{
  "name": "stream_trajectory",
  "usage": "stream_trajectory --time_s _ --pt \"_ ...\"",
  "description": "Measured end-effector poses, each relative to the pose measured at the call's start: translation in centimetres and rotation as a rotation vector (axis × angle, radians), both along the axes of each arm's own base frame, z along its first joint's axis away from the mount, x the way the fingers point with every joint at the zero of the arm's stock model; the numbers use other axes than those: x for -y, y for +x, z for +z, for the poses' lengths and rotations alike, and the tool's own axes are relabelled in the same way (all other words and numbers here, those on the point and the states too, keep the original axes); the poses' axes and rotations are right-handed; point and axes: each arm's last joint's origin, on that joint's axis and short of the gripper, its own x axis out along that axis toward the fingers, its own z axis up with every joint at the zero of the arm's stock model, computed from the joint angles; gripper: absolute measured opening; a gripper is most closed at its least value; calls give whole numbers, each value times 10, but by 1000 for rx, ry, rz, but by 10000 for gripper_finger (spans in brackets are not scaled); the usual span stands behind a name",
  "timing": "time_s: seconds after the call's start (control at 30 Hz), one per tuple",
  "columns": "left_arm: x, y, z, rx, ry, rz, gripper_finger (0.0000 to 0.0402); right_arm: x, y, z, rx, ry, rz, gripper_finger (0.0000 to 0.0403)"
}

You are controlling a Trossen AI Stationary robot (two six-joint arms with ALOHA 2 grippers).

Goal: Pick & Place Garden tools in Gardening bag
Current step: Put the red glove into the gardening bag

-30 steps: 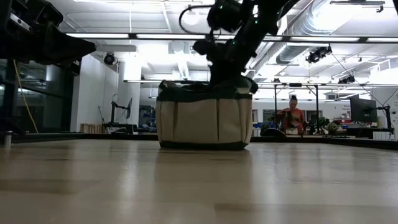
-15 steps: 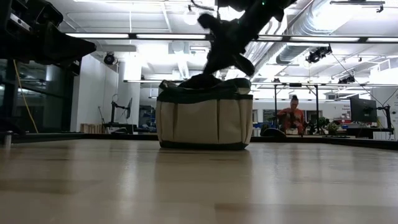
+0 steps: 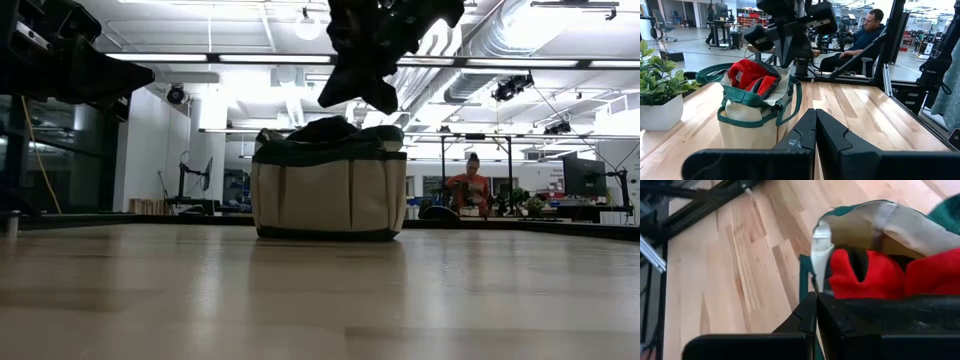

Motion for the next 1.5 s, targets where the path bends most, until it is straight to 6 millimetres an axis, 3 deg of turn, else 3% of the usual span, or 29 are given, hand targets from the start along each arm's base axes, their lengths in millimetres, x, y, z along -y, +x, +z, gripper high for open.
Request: stream_trajectory --time_s 0.33,0.7,0.87,1.07,1.5 --pt "0 0 0 0 0 0 0 -15 3 -8 -41 -162 72 4" --pt "0 0 0 0 0 0 0 -41 8 -15 -73 -494 210 4" --pt "0 0 0 0 0 0 0 -40 14 -24 -92 -554 216 4" --pt "0 0 0 0 0 0 0 -35 15 -24 -121 -655 103 4" --pt "0 0 0 -1 0 0 0 -11 15 -29 -152 -563 -13 4"
